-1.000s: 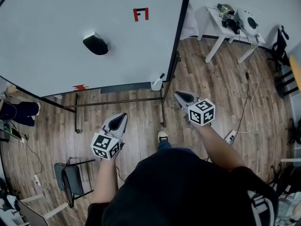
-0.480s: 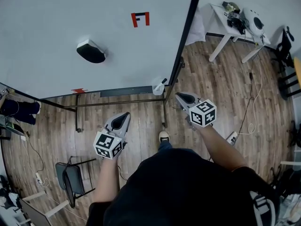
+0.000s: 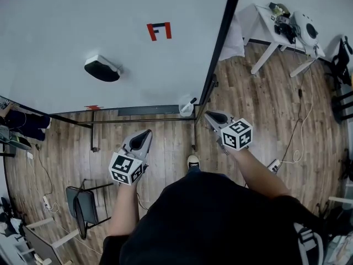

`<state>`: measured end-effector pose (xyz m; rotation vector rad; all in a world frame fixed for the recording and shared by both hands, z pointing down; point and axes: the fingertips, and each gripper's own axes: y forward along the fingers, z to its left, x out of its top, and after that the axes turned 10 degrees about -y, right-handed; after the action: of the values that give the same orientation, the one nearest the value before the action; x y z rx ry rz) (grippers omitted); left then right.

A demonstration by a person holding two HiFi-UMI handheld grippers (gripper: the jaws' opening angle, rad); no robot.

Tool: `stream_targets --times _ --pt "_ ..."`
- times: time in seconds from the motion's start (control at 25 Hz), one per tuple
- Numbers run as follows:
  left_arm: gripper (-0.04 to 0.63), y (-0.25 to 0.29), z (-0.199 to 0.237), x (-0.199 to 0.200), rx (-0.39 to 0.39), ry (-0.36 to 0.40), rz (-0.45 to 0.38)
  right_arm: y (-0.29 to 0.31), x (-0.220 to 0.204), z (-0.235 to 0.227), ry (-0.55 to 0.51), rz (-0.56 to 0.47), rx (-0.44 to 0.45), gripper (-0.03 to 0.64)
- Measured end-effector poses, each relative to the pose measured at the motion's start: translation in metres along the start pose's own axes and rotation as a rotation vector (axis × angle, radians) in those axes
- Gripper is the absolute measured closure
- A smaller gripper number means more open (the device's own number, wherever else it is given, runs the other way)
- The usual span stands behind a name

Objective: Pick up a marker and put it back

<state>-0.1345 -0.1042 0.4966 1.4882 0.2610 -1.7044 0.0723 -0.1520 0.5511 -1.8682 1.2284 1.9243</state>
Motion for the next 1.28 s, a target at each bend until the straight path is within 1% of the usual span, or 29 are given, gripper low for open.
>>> stream_targets --times 0.2,0.44,0.6,1.0,1.28 --pt "0.584 0.014 -0.001 0.007 0.028 0.027 0.015 0.007 -0.002 -0.012 0.003 0.006 0.037 0.600" --pt "0.584 0.031 0.003 0.017 0.056 0.029 0.010 0.018 -0.006 -0.020 -0.006 0.024 0.092 0.600" --pt "0.584 0.042 -0.002 0.021 0.055 0.026 0.010 0.022 -0.009 -0.024 -0.024 0.036 0.120 0.600" --pt "0.584 0.048 -0.002 0.028 0.063 0.017 -0.007 0.030 -0.013 -0.024 -0.028 0.049 0.140 0.600" --pt "0.584 0.051 0.000 0.031 0.045 0.019 -0.018 0.033 -0.016 -0.025 -0.037 0.065 0.122 0.597"
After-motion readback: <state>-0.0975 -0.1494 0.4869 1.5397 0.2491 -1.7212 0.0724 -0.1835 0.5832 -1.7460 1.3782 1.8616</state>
